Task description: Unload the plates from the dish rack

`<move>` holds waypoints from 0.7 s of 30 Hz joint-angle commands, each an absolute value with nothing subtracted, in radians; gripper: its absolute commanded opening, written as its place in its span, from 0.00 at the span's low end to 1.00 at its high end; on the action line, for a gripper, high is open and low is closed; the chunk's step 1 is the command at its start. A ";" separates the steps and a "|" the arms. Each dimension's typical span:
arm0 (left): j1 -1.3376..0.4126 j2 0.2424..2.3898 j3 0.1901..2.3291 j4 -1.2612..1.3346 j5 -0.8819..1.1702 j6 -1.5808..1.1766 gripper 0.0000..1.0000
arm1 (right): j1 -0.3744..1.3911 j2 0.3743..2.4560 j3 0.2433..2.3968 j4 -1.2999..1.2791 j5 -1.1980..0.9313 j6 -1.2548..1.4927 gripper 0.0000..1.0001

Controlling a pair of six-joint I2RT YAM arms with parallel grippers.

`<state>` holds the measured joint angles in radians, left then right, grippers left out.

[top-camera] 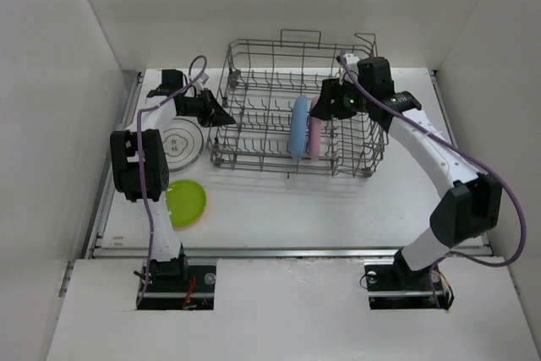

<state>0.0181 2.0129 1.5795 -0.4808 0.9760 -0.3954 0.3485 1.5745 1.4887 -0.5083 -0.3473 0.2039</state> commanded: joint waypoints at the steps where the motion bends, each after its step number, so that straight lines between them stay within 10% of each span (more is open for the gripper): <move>1: 0.005 1.976 1.464 -0.341 0.928 -0.610 0.00 | 0.357 1.600 1.488 -0.454 -0.405 0.222 0.66; 6: 0.005 1.965 1.474 -0.350 0.899 -0.600 0.00 | 0.367 1.620 1.479 -0.442 -0.336 0.233 0.57; 13: 0.005 1.965 1.486 -0.359 0.888 -0.577 0.00 | 0.367 1.608 1.509 -0.469 -0.334 0.233 0.00; 21: 0.005 1.974 1.517 -0.390 0.888 -0.557 0.00 | 0.367 1.467 1.753 -0.561 -0.002 0.210 0.00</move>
<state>-0.0158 1.9739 1.4982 -0.3412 0.9596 -0.5312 0.3763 1.6165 1.5841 -0.6498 -0.2234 0.3145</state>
